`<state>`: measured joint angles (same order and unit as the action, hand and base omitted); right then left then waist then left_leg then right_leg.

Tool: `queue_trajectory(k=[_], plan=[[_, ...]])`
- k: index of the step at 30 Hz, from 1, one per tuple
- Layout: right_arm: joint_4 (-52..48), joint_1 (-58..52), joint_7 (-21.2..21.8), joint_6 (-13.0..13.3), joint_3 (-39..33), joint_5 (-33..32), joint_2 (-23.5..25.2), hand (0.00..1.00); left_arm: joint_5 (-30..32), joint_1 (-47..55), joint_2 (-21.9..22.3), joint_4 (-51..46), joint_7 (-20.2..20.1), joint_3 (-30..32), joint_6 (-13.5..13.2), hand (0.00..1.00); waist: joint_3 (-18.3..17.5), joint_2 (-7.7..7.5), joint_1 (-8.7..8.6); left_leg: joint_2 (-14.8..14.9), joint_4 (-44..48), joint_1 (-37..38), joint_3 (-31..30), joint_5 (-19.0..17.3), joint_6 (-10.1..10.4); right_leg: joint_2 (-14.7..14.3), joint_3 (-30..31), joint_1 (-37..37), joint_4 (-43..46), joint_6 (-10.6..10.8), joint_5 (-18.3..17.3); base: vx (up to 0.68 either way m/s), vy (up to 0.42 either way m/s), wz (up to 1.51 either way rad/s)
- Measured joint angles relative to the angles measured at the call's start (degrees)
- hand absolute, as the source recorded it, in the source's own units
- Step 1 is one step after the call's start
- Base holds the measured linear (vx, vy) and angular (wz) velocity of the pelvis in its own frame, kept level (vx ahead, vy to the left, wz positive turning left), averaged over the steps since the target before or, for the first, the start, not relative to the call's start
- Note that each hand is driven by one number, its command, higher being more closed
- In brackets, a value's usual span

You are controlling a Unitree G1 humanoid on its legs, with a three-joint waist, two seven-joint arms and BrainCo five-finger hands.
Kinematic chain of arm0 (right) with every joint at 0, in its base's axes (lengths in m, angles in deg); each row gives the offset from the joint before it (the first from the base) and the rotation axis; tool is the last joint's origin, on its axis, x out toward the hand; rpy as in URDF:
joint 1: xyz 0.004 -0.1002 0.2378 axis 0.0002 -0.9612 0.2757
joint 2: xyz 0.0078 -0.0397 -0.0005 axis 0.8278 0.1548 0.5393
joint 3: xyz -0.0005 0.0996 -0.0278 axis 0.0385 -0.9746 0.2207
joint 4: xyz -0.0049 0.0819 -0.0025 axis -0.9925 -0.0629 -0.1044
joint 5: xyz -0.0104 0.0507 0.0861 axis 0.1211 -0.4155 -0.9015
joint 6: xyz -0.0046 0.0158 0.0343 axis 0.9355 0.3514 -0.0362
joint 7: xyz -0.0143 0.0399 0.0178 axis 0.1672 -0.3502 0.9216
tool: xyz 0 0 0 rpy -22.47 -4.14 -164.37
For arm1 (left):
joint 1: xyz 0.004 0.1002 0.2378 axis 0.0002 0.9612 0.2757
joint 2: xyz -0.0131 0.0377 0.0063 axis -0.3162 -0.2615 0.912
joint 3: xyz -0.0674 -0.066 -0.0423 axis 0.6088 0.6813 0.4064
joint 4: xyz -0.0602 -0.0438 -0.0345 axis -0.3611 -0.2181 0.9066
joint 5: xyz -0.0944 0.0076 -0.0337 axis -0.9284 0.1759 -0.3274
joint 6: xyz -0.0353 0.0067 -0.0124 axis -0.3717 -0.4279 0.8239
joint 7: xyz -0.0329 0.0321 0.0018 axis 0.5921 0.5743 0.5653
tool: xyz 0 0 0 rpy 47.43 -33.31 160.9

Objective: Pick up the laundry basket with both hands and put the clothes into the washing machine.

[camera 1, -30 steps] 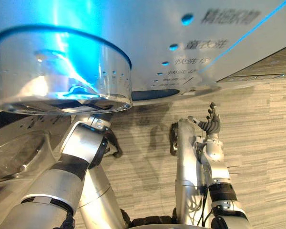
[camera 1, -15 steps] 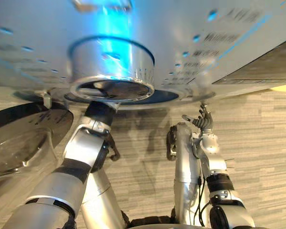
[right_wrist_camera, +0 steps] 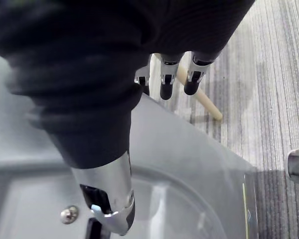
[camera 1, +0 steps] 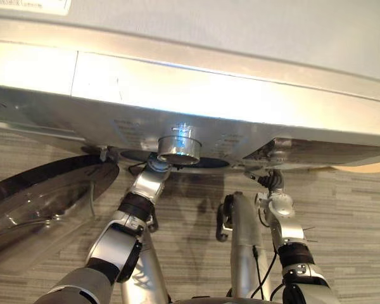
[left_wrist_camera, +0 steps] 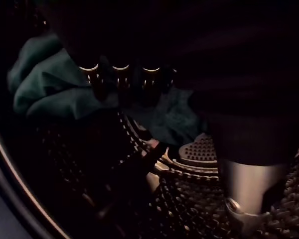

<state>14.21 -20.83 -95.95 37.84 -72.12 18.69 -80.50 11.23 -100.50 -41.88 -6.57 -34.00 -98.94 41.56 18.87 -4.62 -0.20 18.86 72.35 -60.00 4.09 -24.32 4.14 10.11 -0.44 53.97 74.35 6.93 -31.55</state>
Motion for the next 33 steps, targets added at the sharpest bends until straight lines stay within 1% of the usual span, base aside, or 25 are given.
queue_trajectory(k=[2,3,4,5,6,7,8,9,10,11,13,16,17,19,22,25,28,31,32,33], plan=[[0.6,-2.8,0.3,0.0,0.0,0.2,0.3,0.0,-0.2,5.6,1.3,0.0,-0.1,2.1,-0.2,0.0,0.0,0.08,0.82,-0.2,-3.7,5.1,0.9,0.6,0.4,0.2,-0.7,-5.0,-3.7,-0.2,0.3,0.16,-0.025,0.13],[1.2,-4.7,0.4,0.0,0.0,0.2,0.7,0.0,-0.5,9.8,2.4,0.1,-0.1,3.5,-0.3,0.0,-0.6,0.47,1.05,-1.1,-7.2,8.6,0.9,1.4,0.8,0.6,-1.9,-8.9,-7.1,-0.3,0.8,0.16,-0.027,0.25],[1.9,-5.4,0.4,0.0,-0.1,0.3,0.9,0.0,-0.5,11.8,2.8,0.2,-0.1,4.3,-0.3,0.0,-1.0,0.74,1.03,-1.5,-9.0,10.3,1.1,2.0,0.9,0.9,-2.7,-11.0,-8.8,-0.5,1.1,0.2,-0.016,0.41],[3.3,-7.3,0.3,0.0,-0.1,0.6,1.4,0.0,-0.5,15.6,3.3,1.0,-0.1,5.7,-0.4,0.0,-1.6,1.05,1.18,-2.3,-13.3,14.4,1.8,3.4,0.9,1.9,-3.9,-15.4,-12.8,-0.4,2.1,0.18,-0.016,0.39],[5.4,-8.6,0.3,-0.1,-0.6,0.7,1.6,0.0,-0.5,18.5,3.7,3.1,-0.5,7.8,-0.5,0.0,-2.4,1.29,1.33,-3.1,-17.9,18.7,2.6,4.9,1.0,2.2,-4.6,-19.4,-16.8,-0.4,3.4,0.18,-0.02,0.32],[6.4,-8.9,0.4,-0.1,-0.9,0.7,1.5,0.0,-0.5,19.9,4.0,4.5,-0.8,9.1,-0.5,0.0,-2.9,1.63,1.38,-3.3,-19.9,20.5,2.9,5.5,1.0,2.2,-5.1,-21.2,-18.9,-0.5,4.1,0.13,-0.023,0.15],[7.9,-9.7,0.4,-0.1,-1.0,0.8,1.5,0.0,-0.3,22.4,4.5,7.8,-1.0,11.8,-0.4,0.0,-3.9,2.31,1.39,-3.8,-24.2,24.1,3.5,6.9,1.2,2.1,-6.0,-24.9,-23.4,-0.5,6.0,0.15,0.005,0.04],[9.3,-10.3,0.5,-0.1,-1.2,0.8,1.6,0.0,0.2,24.1,4.4,11.1,-0.9,14.1,-0.2,0.0,-4.4,2.61,1.39,-4.0,-28.5,27.7,4.3,8.4,1.3,2.0,-6.6,-28.3,-27.6,-0.4,7.5,0.14,0.007,0.03],[9.9,-10.8,0.6,-0.1,-1.2,0.8,1.5,0.0,0.3,25.0,4.3,12.9,-0.9,15.2,-0.2,0.0,-4.9,2.85,1.41,-4.1,-30.5,29.3,4.6,9.1,1.4,2.0,-7.2,-29.9,-29.6,-0.5,8.3,0.16,0.001,0.0],[11.3,-11.6,1.2,0.0,-1.2,0.8,1.5,0.0,1.3,26.7,4.1,15.5,-0.9,17.0,-0.1,0.0,-6.2,3.07,1.39,-4.2,-34.1,31.9,5.2,10.4,1.5,1.7,-7.8,-32.3,-33.4,-0.6,10.0,0.11,-0.017,-0.04],[13.1,-13.0,1.7,0.2,-1.4,0.9,1.5,0.0,2.5,28.7,3.8,18.6,-0.9,19.1,0.0,0.0,-7.9,3.16,1.4,-4.9,-39.2,35.5,6.1,12.4,1.7,1.6,-8.6,-35.8,-38.6,-0.5,12.1,0.1,-0.019,-0.02],[18.8,-13.8,2.3,1.0,-1.9,1.5,1.1,0.0,3.7,30.5,3.6,23.1,-1.1,21.8,0.0,0.0,-11.2,3.4,1.27,-6.1,-49.0,41.4,7.6,16.1,1.9,0.9,-9.3,-41.3,-49.1,-0.1,16.3,0.08,0.002,-0.05],[19.9,-13.8,2.7,1.1,-2.0,1.5,0.9,0.0,3.8,30.5,3.4,23.7,-1.1,21.9,0.0,0.0,-11.6,3.45,1.24,-6.5,-50.9,42.4,7.8,16.9,1.8,0.9,-9.4,-42.2,-50.9,0.0,17.1,0.07,0.024,-0.01],[24.2,-13.7,3.2,1.2,-2.7,1.7,0.2,0.0,4.4,30.5,2.7,25.7,-1.3,22.1,-0.1,0.0,-12.7,3.6,1.08,-8.2,-57.9,46.5,8.2,20.1,1.8,0.8,-9.9,-45.8,-57.9,0.3,20.3,0.06,0.026,0.01],[27.6,-13.4,4.0,1.2,-4.1,1.7,-0.9,0.0,5.1,30.2,1.6,26.4,-1.4,22.1,-0.2,0.0,-12.9,3.63,0.98,-10.0,-64.7,50.3,8.7,23.4,1.6,0.4,-10.2,-49.1,-63.8,0.6,23.2,0.07,0.031,0.0],[30.3,-13.5,4.1,1.2,-4.6,1.7,-1.9,0.0,7.3,30.2,0.2,27.1,-2.0,22.0,-0.2,0.0,-13.1,3.44,0.73,-11.0,-70.4,54.4,9.9,25.8,1.6,0.1,-9.9,-52.0,-67.9,0.7,25.3,0.07,0.032,-0.1],[31.3,-13.6,4.1,1.2,-5.3,1.7,-2.4,0.0,9.4,30.2,-0.5,27.9,-2.4,21.2,-0.3,0.0,-13.3,3.36,0.67,-11.2,-73.3,57.6,11.3,26.7,1.8,-0.1,-8.5,-53.4,-68.7,0.7,25.5,0.05,0.018,-0.25],[31.3,-13.3,4.1,1.3,-5.4,1.7,-2.5,0.0,11.7,30.6,-0.8,28.3,-2.6,19.0,-0.3,0.0,-13.4,3.28,-0.02,-11.3,-75.8,60.5,13.8,27.2,1.9,-0.5,-6.0,-53.7,-69.4,0.4,26.2,0.02,0.023,-0.45],[31.3,-12.8,4.1,1.3,-5.6,1.7,-2.5,0.0,12.7,30.5,-0.7,29.1,-2.7,18.1,-0.4,0.0,-13.4,3.28,-0.56,-11.2,-75.8,60.9,15.6,27.2,1.9,-0.8,-4.0,-53.2,-70.2,0.3,27.4,-0.02,0.048,-0.92],[31.3,-11.8,4.1,1.3,-5.9,1.7,-2.5,0.0,13.4,30.4,-0.7,29.3,-2.8,17.6,-0.3,0.0,-13.3,3.22,-0.53,-10.7,-75.2,60.7,17.7,26.9,1.8,-1.4,-1.0,-51.3,-70.6,-0.1,29.3,-0.03,0.051,-1.15]])
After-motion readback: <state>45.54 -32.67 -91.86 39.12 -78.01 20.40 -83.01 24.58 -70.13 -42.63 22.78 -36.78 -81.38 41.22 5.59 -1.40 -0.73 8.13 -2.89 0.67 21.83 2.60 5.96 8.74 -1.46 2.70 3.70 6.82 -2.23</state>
